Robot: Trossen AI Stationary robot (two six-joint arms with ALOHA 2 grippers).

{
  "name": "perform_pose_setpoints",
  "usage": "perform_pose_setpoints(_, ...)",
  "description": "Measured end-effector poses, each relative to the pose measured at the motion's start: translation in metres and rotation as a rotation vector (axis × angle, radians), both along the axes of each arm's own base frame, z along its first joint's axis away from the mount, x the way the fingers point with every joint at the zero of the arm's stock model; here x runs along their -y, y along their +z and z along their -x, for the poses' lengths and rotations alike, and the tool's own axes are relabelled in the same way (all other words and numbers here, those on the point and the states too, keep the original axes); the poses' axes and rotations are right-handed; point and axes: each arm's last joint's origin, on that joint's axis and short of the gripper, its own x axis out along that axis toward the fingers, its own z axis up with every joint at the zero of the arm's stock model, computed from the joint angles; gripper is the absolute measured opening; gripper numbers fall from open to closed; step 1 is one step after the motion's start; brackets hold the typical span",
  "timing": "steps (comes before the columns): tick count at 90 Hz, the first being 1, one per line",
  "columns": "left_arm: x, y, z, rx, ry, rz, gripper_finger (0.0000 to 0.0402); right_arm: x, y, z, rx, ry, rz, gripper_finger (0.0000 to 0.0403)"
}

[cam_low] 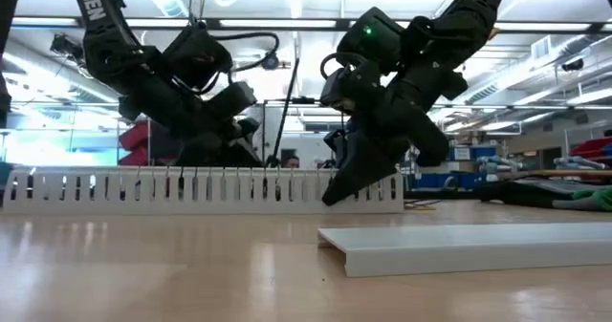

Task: Ziptie cables
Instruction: Put the zip tied cable wires into the white cable duct

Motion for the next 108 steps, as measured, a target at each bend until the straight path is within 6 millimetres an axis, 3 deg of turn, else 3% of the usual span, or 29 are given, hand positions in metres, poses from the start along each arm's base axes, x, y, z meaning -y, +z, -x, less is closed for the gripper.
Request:
perform_pose_setpoints(32, 0.0, 0.0, 0.0, -0.002, -0.026, 0.001, 0.0, 0.004, 0.002, -0.003, 0.037, -0.067, 0.022, 0.0015)
perform_pose_setpoints(67, 0.001, 0.001, -0.001, 0.016, -0.021, 0.014, 0.0007, 0.003, 0.004, -0.007, 0.1, -0.075, 0.114, 0.0151)
perform_pose_setpoints(86, 0.001, 0.005, -0.001, 0.023, -0.02, 0.013, 0.0056, 0.004, 0.007, -0.009, 0.115, -0.144, 0.051, 0.021)
perform_pose_setpoints(108, 0.0, 0.037, 0.009, 0.063, 0.049, -0.051, 0.0142, 0.005, 0.018, -0.017, 0.05, -0.189, 0.016, 0.0251)
